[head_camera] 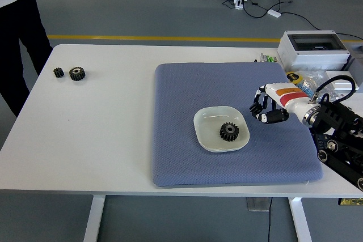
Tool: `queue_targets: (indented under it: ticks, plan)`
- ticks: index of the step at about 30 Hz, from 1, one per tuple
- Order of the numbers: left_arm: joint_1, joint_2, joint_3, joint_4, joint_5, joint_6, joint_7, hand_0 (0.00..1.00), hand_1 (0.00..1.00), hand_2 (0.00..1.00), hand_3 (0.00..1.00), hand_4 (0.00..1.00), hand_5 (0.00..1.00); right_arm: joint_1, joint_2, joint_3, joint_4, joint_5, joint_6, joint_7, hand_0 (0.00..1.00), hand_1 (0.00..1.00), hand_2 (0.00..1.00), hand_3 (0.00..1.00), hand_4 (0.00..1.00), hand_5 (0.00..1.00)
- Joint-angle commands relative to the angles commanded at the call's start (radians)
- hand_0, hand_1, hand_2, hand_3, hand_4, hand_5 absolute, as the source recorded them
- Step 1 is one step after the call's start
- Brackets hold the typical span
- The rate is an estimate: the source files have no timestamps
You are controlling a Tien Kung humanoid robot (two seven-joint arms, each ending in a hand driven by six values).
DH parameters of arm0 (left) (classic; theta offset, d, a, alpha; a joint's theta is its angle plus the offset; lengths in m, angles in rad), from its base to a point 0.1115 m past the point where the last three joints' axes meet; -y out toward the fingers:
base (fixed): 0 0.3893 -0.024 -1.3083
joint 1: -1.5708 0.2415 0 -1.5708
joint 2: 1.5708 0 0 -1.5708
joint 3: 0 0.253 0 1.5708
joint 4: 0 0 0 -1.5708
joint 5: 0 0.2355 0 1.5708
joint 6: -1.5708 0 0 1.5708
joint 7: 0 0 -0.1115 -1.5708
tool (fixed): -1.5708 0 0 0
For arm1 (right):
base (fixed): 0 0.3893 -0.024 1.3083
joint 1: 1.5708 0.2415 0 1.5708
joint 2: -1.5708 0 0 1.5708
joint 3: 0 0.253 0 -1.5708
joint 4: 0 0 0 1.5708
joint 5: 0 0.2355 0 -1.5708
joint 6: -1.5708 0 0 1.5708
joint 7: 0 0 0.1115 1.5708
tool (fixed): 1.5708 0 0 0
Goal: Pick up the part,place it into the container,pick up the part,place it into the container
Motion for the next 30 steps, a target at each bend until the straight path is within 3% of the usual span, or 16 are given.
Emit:
queue_targets:
  ticks: [8, 14, 23, 30]
  plan:
    - [-0.001, 0.0, 0.001, 0.0, -0.001, 0.0, -0.001, 0.677, 0.643, 0.706, 0.591, 0.684, 0.665, 0.024, 0.004, -0.064, 0.157, -0.058, 0.001, -0.015, 0.079, 0.269, 0.373, 0.46, 0.679, 0.193]
    - [-0.003, 0.0, 0.001, 0.0, -0.003, 0.001, -0.001, 0.677, 0.642, 0.705, 0.591, 0.684, 0.664, 0.035, 0.009, -0.121, 0.198, -0.08, 0.015, -0.025, 0.079, 0.269, 0.376, 0.461, 0.678, 0.2]
    - [-0.002, 0.0, 0.004, 0.0, -0.001, 0.0, 0.003, 0.678, 0.643, 0.704, 0.59, 0.683, 0.663, 0.055, 0.032, -0.174, 0.208, -0.095, 0.016, -0.029, 0.076, 0.272, 0.38, 0.464, 0.676, 0.207]
    - [-0.003, 0.0, 0.008, 0.0, -0.002, 0.0, 0.004, 0.678, 0.643, 0.703, 0.591, 0.682, 0.662, 0.061, 0.049, -0.206, 0.169, -0.111, 0.024, -0.033, 0.076, 0.276, 0.389, 0.468, 0.681, 0.2]
